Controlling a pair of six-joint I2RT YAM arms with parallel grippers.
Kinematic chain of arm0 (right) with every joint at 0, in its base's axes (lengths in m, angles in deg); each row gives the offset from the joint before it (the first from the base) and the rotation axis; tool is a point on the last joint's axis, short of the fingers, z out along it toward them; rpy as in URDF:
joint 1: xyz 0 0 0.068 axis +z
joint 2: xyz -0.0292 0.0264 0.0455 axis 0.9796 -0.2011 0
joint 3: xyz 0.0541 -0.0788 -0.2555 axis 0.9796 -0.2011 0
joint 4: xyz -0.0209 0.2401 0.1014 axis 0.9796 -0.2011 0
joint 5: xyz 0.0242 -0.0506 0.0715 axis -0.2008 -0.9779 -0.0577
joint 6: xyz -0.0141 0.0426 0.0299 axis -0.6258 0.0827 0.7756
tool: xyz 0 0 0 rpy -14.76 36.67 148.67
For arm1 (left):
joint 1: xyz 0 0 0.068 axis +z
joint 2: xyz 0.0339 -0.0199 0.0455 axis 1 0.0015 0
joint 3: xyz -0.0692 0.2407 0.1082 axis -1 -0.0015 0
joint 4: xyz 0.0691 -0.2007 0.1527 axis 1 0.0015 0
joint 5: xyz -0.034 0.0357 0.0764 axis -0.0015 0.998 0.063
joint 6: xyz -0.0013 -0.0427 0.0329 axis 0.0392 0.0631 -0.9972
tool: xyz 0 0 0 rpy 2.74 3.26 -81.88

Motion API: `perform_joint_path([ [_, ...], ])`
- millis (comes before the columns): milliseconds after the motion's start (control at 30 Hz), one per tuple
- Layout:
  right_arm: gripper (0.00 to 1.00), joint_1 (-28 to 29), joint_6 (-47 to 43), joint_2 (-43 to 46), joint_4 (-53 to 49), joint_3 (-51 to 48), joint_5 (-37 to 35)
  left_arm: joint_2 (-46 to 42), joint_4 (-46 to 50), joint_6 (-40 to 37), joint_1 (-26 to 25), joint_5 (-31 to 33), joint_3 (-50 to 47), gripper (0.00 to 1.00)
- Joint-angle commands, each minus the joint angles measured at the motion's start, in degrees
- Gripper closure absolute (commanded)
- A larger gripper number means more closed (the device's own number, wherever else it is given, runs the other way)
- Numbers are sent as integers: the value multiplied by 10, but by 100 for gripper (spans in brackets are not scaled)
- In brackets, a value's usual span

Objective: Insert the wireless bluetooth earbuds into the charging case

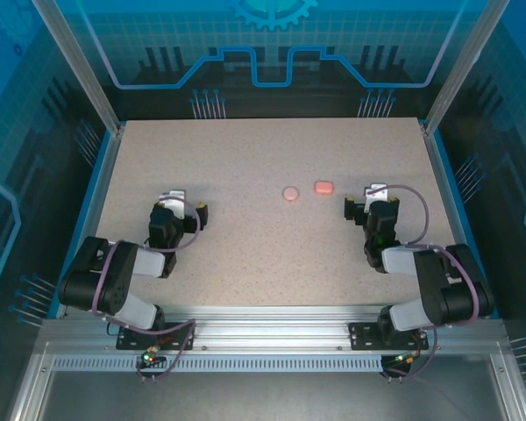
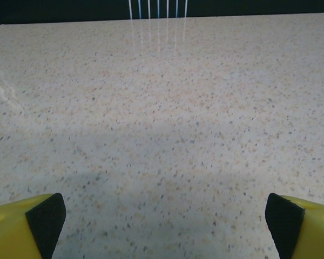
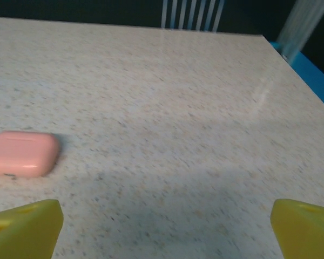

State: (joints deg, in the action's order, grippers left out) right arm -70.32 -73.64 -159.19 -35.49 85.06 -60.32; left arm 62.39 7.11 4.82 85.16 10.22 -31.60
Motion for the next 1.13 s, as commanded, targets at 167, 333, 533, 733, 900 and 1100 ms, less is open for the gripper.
perform_joint_path([
  [167,0,-41,-8,-21,-26,40,112,2,84,14,51,-118,65,1],
  [333,0,-41,-9,-23,-26,39,112,5,83,29,75,-155,66,1],
  [533,0,-41,-10,-23,-26,41,110,6,90,32,71,-126,71,1],
  [733,0,-34,-15,-24,-25,40,101,6,97,37,62,-88,73,1],
  [900,0,-33,-16,-25,-31,44,103,6,98,37,61,-86,73,1],
  [1100,0,-45,-29,-26,-44,51,169,6,97,35,56,-77,73,1],
])
